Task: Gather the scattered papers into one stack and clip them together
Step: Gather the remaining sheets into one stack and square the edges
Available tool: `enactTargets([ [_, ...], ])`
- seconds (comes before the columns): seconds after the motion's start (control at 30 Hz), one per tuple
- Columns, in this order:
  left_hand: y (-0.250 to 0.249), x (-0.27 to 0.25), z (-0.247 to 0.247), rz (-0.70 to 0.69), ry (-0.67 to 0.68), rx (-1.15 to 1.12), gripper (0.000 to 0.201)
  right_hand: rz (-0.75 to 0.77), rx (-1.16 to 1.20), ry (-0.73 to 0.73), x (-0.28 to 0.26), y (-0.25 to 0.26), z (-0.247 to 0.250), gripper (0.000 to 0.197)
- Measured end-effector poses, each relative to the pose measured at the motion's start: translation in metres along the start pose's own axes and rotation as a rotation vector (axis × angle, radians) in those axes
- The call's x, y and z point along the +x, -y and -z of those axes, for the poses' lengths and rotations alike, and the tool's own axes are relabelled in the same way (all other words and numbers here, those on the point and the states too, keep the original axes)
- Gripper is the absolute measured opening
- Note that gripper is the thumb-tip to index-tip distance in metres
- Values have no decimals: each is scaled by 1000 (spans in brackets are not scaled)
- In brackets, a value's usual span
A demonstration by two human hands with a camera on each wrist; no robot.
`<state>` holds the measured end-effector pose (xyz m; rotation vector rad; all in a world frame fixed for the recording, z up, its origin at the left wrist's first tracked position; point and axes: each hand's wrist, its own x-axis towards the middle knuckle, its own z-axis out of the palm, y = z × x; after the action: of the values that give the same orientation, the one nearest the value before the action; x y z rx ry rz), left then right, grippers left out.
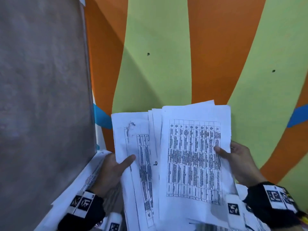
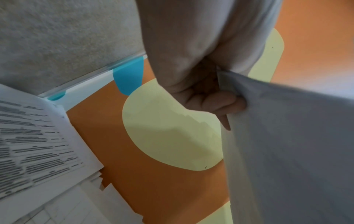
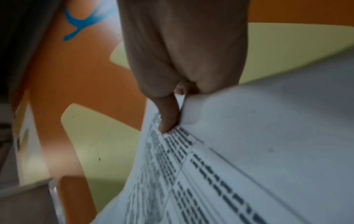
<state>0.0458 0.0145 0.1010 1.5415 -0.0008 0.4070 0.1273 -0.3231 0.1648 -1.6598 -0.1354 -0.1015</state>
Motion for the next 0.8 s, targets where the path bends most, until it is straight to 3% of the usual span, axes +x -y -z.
enactTargets([
  [0.2, -6, -1, -27, -40, 46, -32, 24, -83, 9, 66, -12, -15, -22, 20],
  [0.33, -2, -6, -37, -48, 50, -73, 32, -160, 151, 101, -11, -54, -37, 30],
  [0.4, -2, -7, -39, -35, 58, -84, 35, -245, 280, 178, -11, -78, -46, 36],
  [0.5, 1, -7, -42, 48, 123, -101, 23, -441, 471, 253, -17, -107, -65, 38],
  [0.6, 2, -8, -46, 111, 159, -122, 51, -548, 559, 290, -25, -128, -83, 33],
  [0.7, 5, -6, -38, 193, 149, -159, 43, -501, 476, 185, -29, -131, -92, 35],
  [0.8, 15, -4, -24, 233, 126, -177, 72, -347, 381, -23, -29, -120, -90, 61],
])
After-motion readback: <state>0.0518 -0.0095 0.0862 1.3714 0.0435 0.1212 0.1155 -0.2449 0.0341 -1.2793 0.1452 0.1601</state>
